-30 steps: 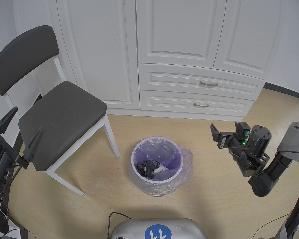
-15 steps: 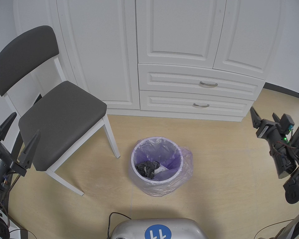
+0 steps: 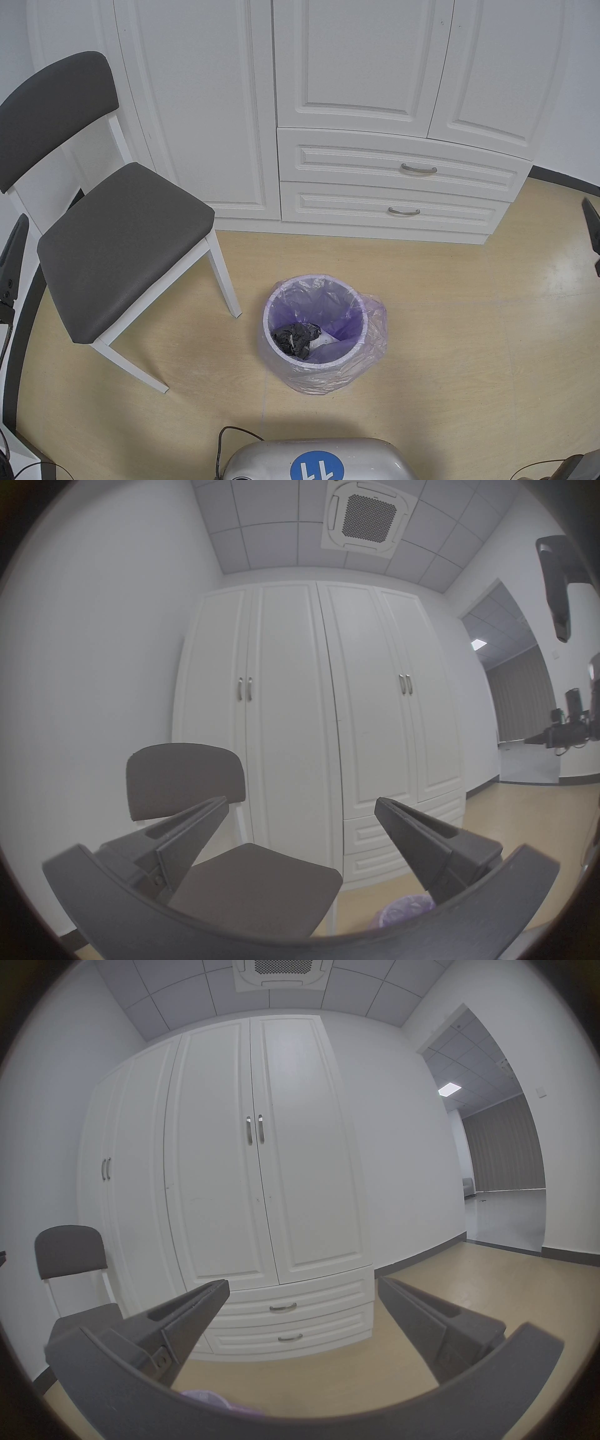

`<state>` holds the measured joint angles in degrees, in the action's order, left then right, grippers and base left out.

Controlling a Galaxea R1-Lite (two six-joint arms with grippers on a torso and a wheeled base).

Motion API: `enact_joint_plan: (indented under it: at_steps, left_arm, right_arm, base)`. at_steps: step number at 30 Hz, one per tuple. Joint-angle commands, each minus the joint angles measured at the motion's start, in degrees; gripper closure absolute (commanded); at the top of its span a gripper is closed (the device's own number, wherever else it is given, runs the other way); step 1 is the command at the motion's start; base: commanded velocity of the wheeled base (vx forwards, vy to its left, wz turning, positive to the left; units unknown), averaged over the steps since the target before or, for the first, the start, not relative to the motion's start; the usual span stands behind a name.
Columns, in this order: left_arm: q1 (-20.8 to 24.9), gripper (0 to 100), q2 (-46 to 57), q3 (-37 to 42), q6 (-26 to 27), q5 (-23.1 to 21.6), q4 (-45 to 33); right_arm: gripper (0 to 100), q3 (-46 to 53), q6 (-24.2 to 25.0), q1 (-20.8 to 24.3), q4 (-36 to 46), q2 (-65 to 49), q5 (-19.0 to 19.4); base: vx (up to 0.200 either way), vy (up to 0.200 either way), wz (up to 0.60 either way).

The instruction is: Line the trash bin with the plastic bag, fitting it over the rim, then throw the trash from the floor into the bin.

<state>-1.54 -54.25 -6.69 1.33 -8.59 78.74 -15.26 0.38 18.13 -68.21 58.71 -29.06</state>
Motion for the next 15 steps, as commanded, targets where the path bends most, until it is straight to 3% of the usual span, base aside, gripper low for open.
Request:
enact_joint_plan:
  at_steps: [1,7,10,15]
  left_arm:
    - [-0.2,0,4.6,-0.3,-1.6,4.1,-2.6]
    - [1.8,0,16.2,0.4,-1.8,3.8,-13.1]
    - [2.2,0,25.8,-0.7,-1.8,3.8,-24.2]
    - [2.2,0,42.2,-5.0,-1.8,3.8,-47.5]
  right_arm:
    - [0,0.9,0.7,-5.1,15.2,-22.7,-0.5]
    - [0,4.2,2.2,-12.5,24.9,-37.9,-0.1]
    - [0,5.2,2.3,-15.8,30.0,-45.6,0.0]
    - [0,5.7,2.6,-16.5,39.6,-55.4,0.8]
  base:
    - [0.000,0.000,0.00]
    - [0.000,0.000,0.00]
    - [0.000,0.000,0.00]
    - [0.000,0.000,0.00]
